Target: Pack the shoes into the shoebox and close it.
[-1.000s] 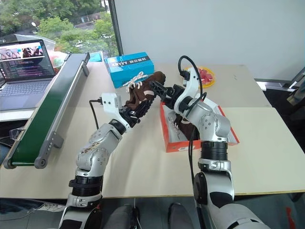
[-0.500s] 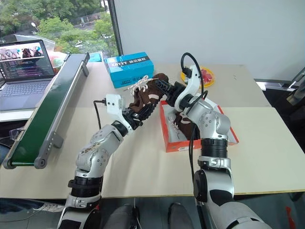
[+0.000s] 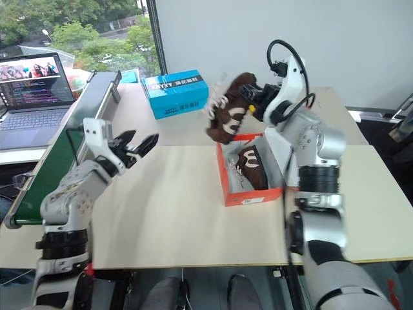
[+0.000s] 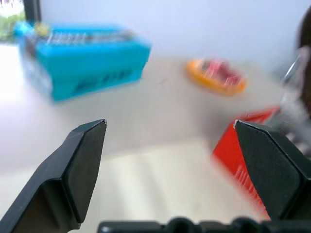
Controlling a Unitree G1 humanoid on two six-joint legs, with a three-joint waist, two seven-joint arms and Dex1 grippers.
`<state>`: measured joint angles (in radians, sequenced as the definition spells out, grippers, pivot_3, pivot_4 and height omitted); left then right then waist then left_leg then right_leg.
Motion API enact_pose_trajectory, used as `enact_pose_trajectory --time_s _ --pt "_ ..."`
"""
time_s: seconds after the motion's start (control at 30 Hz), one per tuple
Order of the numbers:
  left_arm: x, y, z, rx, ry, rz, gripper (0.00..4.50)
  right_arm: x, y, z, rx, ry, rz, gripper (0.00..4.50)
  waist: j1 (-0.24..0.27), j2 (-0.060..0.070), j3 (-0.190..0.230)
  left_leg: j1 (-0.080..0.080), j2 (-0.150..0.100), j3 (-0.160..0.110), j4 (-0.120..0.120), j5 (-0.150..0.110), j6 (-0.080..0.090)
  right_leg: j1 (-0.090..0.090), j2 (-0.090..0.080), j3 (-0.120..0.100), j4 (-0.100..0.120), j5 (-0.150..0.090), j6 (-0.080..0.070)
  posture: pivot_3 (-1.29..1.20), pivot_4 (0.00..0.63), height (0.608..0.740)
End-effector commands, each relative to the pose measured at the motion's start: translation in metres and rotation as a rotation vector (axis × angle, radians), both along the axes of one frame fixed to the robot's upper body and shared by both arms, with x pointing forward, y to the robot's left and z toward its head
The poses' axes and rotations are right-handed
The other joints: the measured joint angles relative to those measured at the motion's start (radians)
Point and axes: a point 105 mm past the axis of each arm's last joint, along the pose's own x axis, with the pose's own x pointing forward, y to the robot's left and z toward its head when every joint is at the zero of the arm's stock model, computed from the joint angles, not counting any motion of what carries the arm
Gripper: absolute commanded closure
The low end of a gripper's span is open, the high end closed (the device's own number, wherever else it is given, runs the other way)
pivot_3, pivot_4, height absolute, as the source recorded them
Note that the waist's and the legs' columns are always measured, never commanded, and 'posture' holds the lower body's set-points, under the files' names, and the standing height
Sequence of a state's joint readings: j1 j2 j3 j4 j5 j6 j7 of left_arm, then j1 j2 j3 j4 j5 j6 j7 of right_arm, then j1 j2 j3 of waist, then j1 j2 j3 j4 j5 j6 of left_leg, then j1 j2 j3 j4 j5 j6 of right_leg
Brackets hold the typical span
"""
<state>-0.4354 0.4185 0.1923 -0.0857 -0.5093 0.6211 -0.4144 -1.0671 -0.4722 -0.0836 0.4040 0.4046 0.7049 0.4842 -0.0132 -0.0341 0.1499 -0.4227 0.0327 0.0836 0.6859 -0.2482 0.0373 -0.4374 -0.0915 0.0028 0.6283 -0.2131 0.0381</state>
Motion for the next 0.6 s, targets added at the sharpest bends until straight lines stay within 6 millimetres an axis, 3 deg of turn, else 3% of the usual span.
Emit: enact_pose_trajectory --time_s 0.03,0.13,0.2,0.4,0.6 --pt "-0.007 -0.023 0.004 0.016 -0.018 -0.085 0.00 0.000 0.001 0.008 -0.090 -0.003 0.078 3.95 0.000 0.000 0.000 0.000 0.000 0.000 0.000 0.000 0.000 0.000 0.000 0.000 0.000 0.000 0.000 0.00 0.150 0.740" --pt "-0.006 -0.031 -0.005 0.016 -0.002 -0.080 0.00 0.000 -0.008 -0.038 -0.160 0.149 0.113 3.95 0.000 0.000 0.000 0.000 0.001 0.000 0.000 0.000 0.000 0.000 0.001 0.000 0.000 0.000 0.000 0.00 0.150 0.740" --pt "-0.007 -0.034 -0.007 0.011 0.002 -0.080 0.00 -0.002 -0.009 -0.052 -0.174 0.192 0.135 3.95 0.000 0.000 0.000 0.000 0.001 0.000 0.000 0.000 0.000 0.000 0.001 0.000 0.000 0.000 0.000 0.00 0.150 0.740" --pt "-0.010 -0.033 -0.012 0.013 0.015 -0.065 0.00 -0.006 -0.012 -0.073 -0.200 0.264 0.184 3.95 -0.004 0.000 0.000 0.000 0.001 -0.001 0.000 0.000 0.000 -0.002 0.001 0.003 0.001 0.000 0.000 0.00 0.150 0.740" --pt "-0.012 -0.035 -0.018 0.004 0.027 -0.052 0.00 -0.009 -0.009 -0.105 -0.300 0.359 0.226 3.95 -0.001 0.000 0.000 0.001 0.001 -0.001 0.000 0.000 0.000 -0.001 0.001 0.003 0.001 0.000 0.000 0.00 0.150 0.740"
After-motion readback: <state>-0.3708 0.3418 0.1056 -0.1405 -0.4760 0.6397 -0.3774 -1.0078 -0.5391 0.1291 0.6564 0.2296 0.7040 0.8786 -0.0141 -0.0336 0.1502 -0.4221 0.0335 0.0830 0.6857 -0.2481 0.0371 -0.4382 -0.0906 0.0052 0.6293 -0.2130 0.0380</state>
